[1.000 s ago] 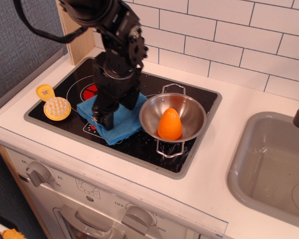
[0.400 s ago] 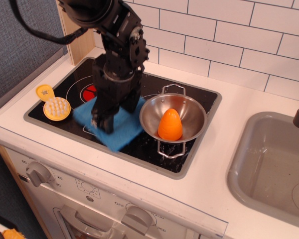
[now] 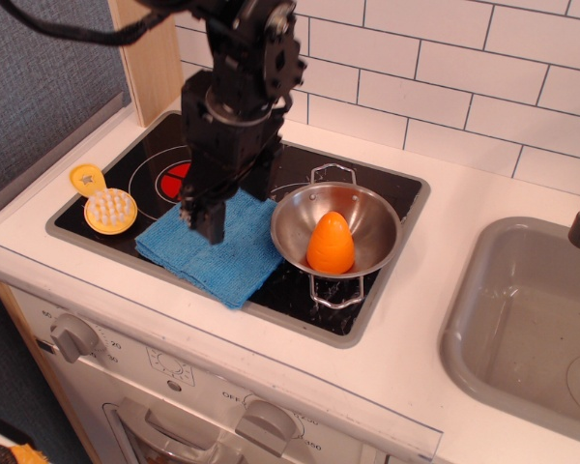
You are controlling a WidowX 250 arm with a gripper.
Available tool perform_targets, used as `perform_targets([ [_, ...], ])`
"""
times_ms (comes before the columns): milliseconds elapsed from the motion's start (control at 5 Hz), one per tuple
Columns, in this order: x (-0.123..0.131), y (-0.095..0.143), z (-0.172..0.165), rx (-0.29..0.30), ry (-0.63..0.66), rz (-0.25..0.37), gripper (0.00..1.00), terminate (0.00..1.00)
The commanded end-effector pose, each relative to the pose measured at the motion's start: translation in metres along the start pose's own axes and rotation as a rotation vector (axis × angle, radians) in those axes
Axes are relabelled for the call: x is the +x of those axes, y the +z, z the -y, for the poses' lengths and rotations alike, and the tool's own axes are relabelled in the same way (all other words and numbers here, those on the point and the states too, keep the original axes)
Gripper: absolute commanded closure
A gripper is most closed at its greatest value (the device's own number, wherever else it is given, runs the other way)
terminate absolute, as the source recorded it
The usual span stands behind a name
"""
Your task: Move the blue towel between the yellow brush and the colander
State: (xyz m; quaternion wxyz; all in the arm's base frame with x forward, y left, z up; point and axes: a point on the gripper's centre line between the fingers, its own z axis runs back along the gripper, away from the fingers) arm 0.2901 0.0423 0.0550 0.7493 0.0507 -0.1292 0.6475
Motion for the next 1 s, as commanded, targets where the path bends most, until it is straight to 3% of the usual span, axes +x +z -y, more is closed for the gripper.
perform_targets([
  [0,0.010,0.058,0.004,-0.119,0.043,0.045,0.00,0.00],
  [200,0.007,0.074,0.002,-0.144,0.043,0.071,0.00,0.00],
  [600,0.007,0.074,0.002,-0.144,0.043,0.071,0.00,0.00],
  [800,0.007,0.074,0.002,-0.144,0.043,0.071,0.00,1.00],
])
